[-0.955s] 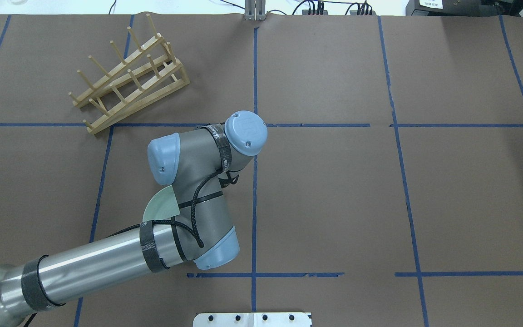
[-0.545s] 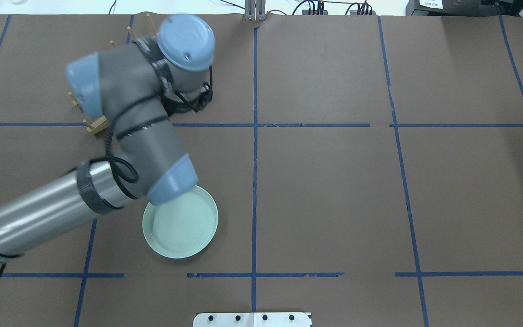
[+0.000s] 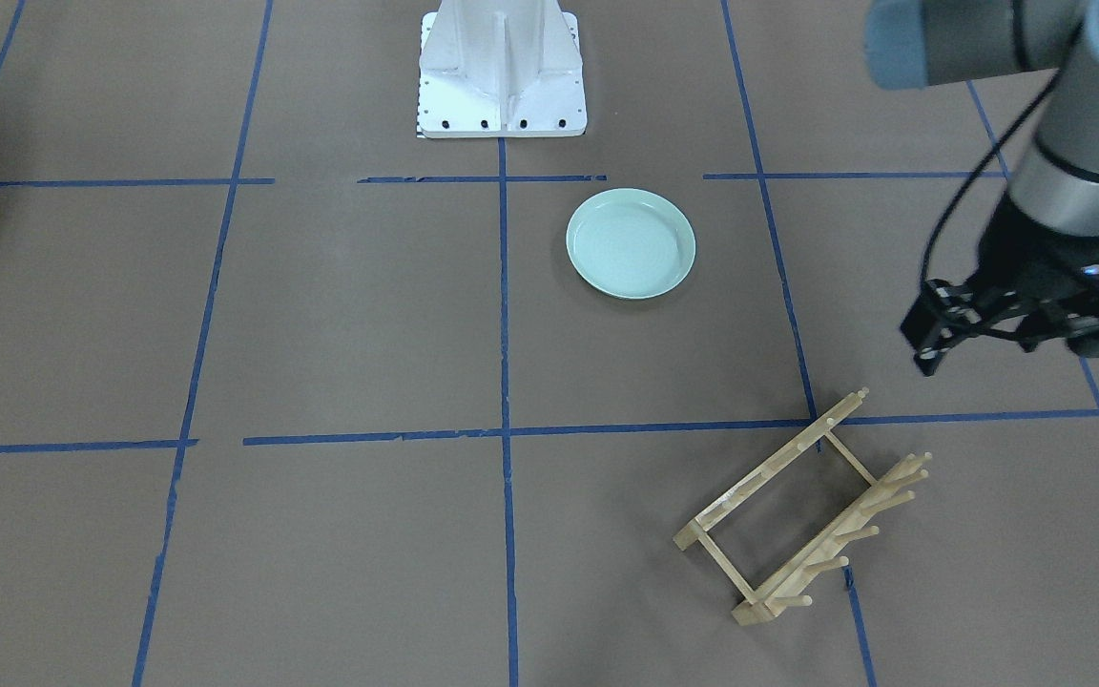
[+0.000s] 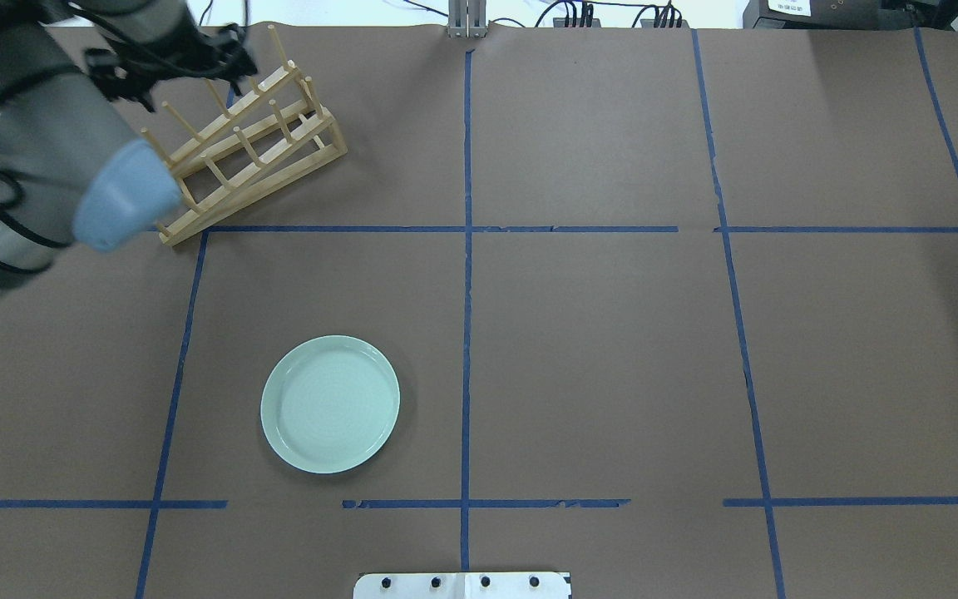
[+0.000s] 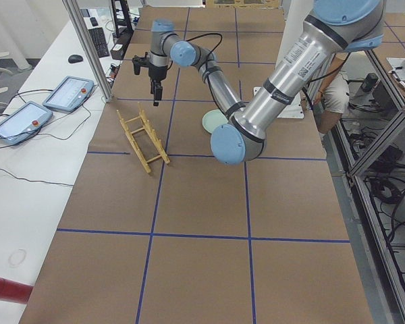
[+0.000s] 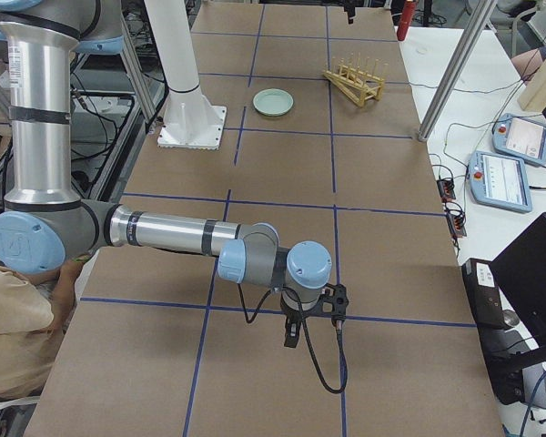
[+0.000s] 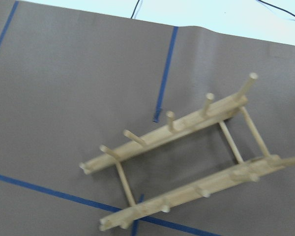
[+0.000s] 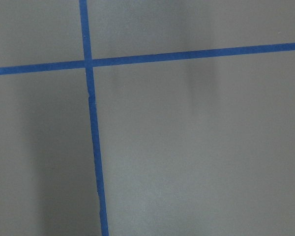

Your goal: Place plate on table

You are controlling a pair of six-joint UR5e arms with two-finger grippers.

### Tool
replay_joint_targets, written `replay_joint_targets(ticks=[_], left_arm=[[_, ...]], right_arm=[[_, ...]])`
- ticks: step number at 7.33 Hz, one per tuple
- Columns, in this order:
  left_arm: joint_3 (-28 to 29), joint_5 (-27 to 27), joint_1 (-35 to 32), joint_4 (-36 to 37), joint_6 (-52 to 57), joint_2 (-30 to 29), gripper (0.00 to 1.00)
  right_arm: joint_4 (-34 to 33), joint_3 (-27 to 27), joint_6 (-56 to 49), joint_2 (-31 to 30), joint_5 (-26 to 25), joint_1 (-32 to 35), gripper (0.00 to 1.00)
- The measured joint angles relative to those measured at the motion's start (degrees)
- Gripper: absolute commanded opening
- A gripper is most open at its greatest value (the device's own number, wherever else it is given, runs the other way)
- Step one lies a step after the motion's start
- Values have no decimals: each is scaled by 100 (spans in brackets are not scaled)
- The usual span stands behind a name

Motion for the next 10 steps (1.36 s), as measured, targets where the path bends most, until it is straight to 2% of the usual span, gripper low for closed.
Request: replay_joint_targets(ticks=[2, 3, 4, 7, 10], left_arm=[[175, -939, -1318, -454, 2515, 1309, 100], [370, -1506, -1853, -754, 3544, 1998, 100], [578, -1786, -2143, -907, 4211, 2461, 100], [1156, -1947, -2281, -905, 4641, 2738, 100], [1292, -1976, -2273, -523, 4630, 2399, 100]], right_arm=[[0, -2, 0, 0, 0, 0, 100], [0, -3, 0, 0, 0, 0, 100], [0, -2, 0, 0, 0, 0, 100], [0, 0, 0, 0, 0, 0, 100], [0, 0, 0, 0, 0, 0, 100]])
